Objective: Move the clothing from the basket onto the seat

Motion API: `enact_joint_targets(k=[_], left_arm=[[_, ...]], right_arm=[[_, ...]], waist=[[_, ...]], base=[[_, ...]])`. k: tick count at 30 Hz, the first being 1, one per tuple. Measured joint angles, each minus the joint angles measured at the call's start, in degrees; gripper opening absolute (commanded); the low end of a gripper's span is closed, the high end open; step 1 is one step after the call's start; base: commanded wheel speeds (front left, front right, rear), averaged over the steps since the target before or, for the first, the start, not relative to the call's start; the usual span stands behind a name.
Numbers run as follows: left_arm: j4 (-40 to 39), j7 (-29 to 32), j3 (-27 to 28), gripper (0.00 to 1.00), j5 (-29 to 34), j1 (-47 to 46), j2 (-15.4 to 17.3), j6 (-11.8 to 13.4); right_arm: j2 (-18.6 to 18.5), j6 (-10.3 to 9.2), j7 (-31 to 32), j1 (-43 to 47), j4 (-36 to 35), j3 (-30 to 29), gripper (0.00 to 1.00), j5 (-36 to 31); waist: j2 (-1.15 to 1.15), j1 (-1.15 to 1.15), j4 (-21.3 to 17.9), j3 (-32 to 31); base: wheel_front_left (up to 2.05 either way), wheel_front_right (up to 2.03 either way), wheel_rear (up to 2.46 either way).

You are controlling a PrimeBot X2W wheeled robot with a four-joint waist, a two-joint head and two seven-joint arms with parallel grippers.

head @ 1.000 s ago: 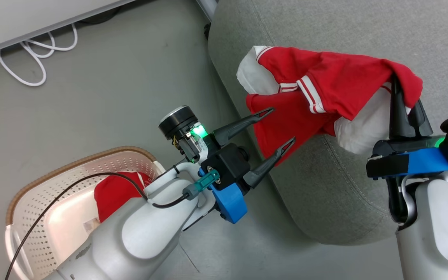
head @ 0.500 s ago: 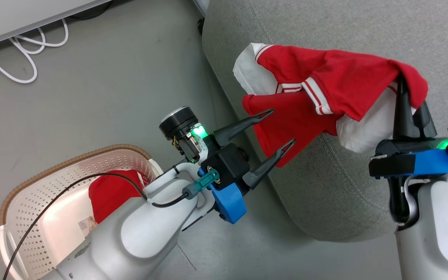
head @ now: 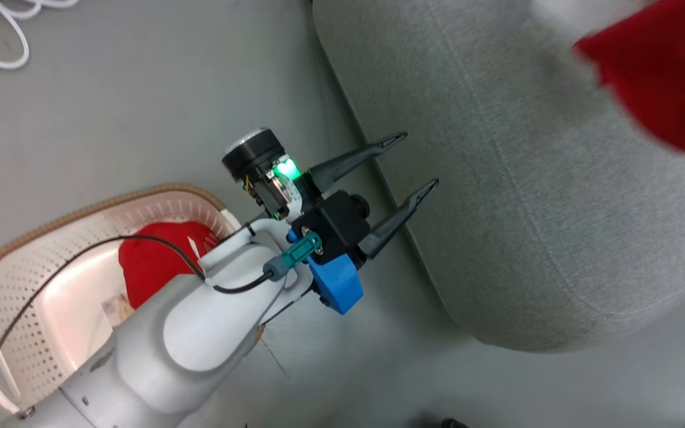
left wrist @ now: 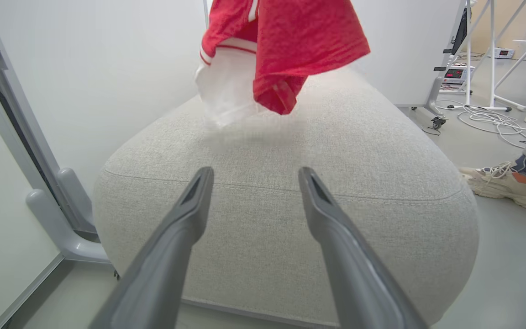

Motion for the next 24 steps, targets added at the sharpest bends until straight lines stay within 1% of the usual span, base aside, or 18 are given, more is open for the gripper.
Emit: enact_joint_targets(k=[3, 10, 13, 15, 17, 24], left_arm=[[-0.78, 0.82, -0.1, 1.0, 0.19, -1.36, 0.62, 0.0], [-4.09, 2.82, -0.29, 1.0, 1.22, -4.76, 2.57, 0.0], [-5.63, 3.74, -0.49, 1.0, 1.66, -5.75, 3.41, 0.0], [-6.6, 4.2, -0.49, 1.0, 2.01, -6.31, 4.04, 0.0], [-7.45, 4.56, -0.53, 1.0, 2.08, -6.59, 4.46, 0.0], [-9.18, 5.37, -0.76, 1.0, 2.08, -6.97, 5.56, 0.14]], right_arm=[[-3.52, -0.01, -0.01, -4.21, -0.63, -4.17, 0.0, 0.36], [-12.4, -0.01, -0.02, -12.65, 2.5, -11.69, 0.0, 0.92], [-13.95, 0.0, -0.02, -13.54, 5.15, -13.33, 0.0, 0.46], [-13.88, 0.0, -0.01, -13.7, 6.94, -13.72, 0.0, -0.48], [-13.03, 0.0, -0.02, -13.69, 9.02, -14.15, 0.0, -1.05], [-7.62, 0.0, -0.02, -10.95, 17.02, -13.1, 0.0, -4.8]], waist=[[0.0, 0.0, 0.4, 2.63], [0.0, 0.0, 1.35, 9.65], [0.0, 0.0, 1.81, 12.55], [0.0, 0.0, 2.06, 14.34], [0.0, 0.0, 2.26, 15.89], [0.0, 0.0, 2.9, 18.82]], base=[[0.0, 0.0, 0.0], [0.0, 0.0, 0.0], [0.0, 0.0, 0.0], [0.0, 0.0, 0.0], [0.0, 0.0, 0.0], [0.0, 0.0, 0.0]])
